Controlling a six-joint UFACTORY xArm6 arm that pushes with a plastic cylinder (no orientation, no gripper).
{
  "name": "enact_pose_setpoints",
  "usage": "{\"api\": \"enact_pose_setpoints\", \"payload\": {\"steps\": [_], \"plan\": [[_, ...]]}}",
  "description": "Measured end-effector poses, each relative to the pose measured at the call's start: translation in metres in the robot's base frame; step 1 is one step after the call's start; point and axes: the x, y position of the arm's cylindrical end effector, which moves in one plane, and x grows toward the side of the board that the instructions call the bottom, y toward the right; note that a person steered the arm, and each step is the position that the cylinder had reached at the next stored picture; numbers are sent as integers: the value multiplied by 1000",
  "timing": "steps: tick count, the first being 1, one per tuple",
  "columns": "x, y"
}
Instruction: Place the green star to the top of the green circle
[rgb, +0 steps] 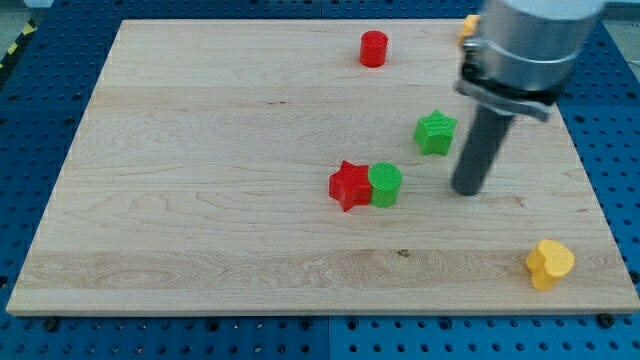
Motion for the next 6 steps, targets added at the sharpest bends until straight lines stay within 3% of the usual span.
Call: {"api": "enact_pose_setpoints", "payload": {"steps": [2,6], "plan": [[-68,15],[-82,-27]]}}
